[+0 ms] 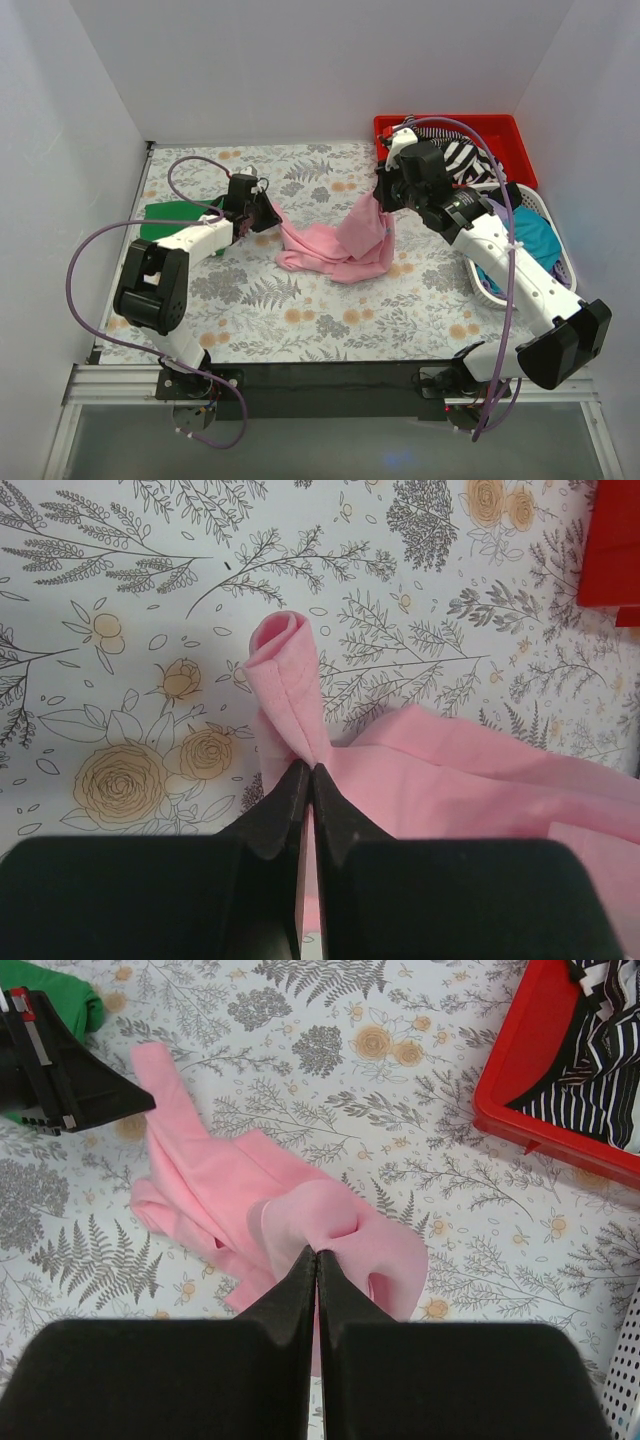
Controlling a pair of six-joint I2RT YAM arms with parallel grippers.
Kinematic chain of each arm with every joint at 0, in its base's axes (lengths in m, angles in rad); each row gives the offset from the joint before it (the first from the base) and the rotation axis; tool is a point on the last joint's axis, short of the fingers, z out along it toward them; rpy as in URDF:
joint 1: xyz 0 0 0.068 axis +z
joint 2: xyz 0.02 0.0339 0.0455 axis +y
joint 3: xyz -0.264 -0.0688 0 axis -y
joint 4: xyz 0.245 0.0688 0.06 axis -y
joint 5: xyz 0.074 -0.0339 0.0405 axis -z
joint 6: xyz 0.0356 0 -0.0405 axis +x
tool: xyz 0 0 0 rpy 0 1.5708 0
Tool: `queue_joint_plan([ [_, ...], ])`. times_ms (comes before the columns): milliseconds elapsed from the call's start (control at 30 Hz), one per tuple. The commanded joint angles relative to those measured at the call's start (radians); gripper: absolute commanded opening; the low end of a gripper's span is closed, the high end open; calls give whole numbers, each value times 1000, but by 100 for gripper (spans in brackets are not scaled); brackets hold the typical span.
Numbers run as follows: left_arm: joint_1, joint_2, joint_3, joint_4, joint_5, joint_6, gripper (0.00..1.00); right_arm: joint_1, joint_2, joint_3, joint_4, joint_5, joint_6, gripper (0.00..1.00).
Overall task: Fold and stack the t-shirts
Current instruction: Flatten the tshirt out
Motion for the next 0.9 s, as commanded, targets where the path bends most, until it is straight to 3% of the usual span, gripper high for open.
queue_joint_plan([
  [0, -2, -21, 29, -21, 16, 17, 0, -2, -30, -8, 45, 13, 0, 1],
  [100, -2, -9, 35, -29, 32, 17, 14, -2, -32, -10, 45, 17, 0, 1],
  [233, -2, 12, 45, -26, 45, 19, 19, -2, -32, -10, 46, 14, 1, 1],
  [300, -2, 19, 46, -26, 48, 19, 0, -2, -30, -14, 46, 17, 3, 1],
  [567, -2, 16, 49, -18, 62, 25, 0, -2, -36, -21, 46, 15, 4, 1],
  [867, 12, -162, 171, -103, 170, 42, 0, -3, -36, -31, 46, 0, 7, 1],
])
